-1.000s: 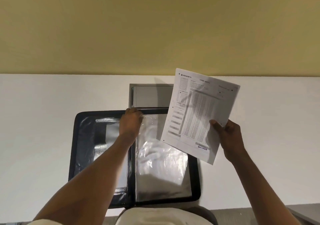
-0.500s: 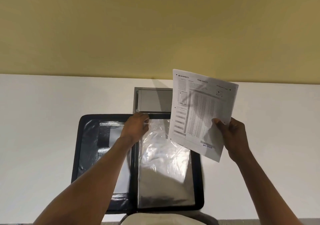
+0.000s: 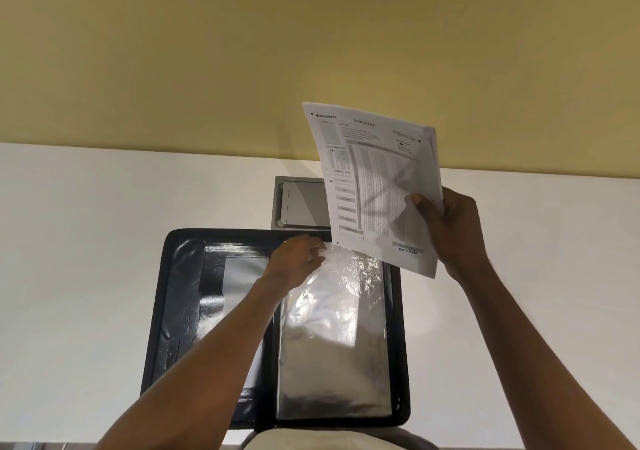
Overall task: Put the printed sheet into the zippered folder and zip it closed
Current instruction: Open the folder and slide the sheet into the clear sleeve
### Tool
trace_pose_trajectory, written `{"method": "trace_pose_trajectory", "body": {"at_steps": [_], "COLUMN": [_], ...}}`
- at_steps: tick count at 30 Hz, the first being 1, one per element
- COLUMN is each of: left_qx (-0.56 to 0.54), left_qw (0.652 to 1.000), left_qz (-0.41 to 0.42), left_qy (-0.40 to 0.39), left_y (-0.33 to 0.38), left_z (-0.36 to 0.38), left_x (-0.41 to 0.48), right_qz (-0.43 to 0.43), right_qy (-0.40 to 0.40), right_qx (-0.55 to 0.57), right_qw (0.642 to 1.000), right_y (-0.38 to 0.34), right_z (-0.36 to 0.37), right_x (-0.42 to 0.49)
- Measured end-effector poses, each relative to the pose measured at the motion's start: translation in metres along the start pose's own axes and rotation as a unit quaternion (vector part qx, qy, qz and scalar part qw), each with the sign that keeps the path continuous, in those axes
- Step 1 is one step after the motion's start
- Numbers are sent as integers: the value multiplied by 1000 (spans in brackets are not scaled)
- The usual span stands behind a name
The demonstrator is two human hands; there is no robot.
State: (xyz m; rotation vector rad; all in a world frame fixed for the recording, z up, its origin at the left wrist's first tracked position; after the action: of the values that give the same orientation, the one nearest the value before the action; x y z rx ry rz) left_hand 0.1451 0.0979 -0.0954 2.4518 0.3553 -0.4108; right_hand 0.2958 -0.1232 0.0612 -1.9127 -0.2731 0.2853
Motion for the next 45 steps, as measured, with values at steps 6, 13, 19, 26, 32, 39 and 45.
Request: {"method": "trace_pose_trajectory", "body": {"at_steps": [6,13,19,26,32,39,45], "left_qx": [-16,41,63,105,107,103,78], "left_qw": [998,992,991,990,988,986,986], "left_qz": [-2,6,-9,-19,-2,6,7], "left_qy": [57,120,120,90,110,134,145], "left_y": [28,47,48,48,51,56,68], "left_z": [8,20,21,23,20,16,8], "left_x": [-9,-29,-34,-33,-32,-28,-24], "right_qz": [-40,-54,-82,-88,-82,-37,46], "right_qy": [-27,-88,-134,-149,-136,-182,-175], "right_qx": [-22,-115,-146,-159,-172,-163,-109], "right_qw": [999,988,977,972,972,969,977], "right_y": [-23,-43,-53,-59,-50,-23,3], "right_z": [15,44,60,66,71,95,105], "right_x": [16,27,28,33,31,34,48]}}
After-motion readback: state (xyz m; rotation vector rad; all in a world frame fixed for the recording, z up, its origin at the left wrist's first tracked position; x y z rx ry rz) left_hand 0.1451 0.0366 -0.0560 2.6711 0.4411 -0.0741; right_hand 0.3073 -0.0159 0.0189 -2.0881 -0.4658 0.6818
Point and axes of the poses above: each hand's wrist, its own x-axis towards the middle knuckle, its own z-axis out of the palm, y = z × x, the point moved 7 cm from there along x, towards the middle knuckle, and after that the axes turned 8 degrees about x, right-handed, at the moved point
